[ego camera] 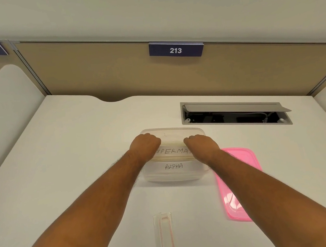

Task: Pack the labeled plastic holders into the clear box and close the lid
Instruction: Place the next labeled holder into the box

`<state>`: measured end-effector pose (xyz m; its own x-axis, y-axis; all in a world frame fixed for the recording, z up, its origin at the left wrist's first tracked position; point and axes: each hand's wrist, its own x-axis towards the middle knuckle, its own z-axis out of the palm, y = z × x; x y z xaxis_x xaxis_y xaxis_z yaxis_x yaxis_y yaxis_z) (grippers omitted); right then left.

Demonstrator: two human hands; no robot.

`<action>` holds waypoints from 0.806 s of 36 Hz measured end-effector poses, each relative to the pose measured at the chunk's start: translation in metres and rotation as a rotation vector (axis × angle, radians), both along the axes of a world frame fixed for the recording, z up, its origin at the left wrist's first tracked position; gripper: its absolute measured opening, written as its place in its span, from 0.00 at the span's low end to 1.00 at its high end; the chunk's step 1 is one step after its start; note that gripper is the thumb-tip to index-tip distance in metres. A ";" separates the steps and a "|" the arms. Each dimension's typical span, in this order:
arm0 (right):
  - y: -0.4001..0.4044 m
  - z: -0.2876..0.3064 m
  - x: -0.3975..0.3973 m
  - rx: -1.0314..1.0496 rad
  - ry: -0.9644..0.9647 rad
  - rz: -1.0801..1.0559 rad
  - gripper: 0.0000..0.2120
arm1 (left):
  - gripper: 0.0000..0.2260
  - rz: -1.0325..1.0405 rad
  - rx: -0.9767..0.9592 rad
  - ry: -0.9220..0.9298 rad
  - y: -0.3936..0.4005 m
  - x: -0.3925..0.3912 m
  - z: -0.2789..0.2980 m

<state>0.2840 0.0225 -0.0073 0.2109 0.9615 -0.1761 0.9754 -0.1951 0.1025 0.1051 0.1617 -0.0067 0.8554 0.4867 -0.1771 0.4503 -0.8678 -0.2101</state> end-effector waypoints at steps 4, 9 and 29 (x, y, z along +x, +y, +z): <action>0.001 0.001 -0.002 0.002 0.012 -0.008 0.13 | 0.07 0.003 -0.016 -0.025 -0.002 0.000 0.001; -0.003 0.003 -0.004 0.030 0.026 -0.008 0.13 | 0.06 0.002 -0.046 -0.067 -0.003 -0.003 0.000; -0.034 0.025 -0.036 0.235 -0.001 0.074 0.10 | 0.08 -0.051 -0.067 -0.345 -0.036 -0.031 0.025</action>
<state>0.2476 -0.0116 0.0177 0.1385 0.9889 0.0547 0.9879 -0.1419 0.0632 0.0738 0.1260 0.0180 0.8933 0.4390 0.0967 0.4406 -0.8977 0.0046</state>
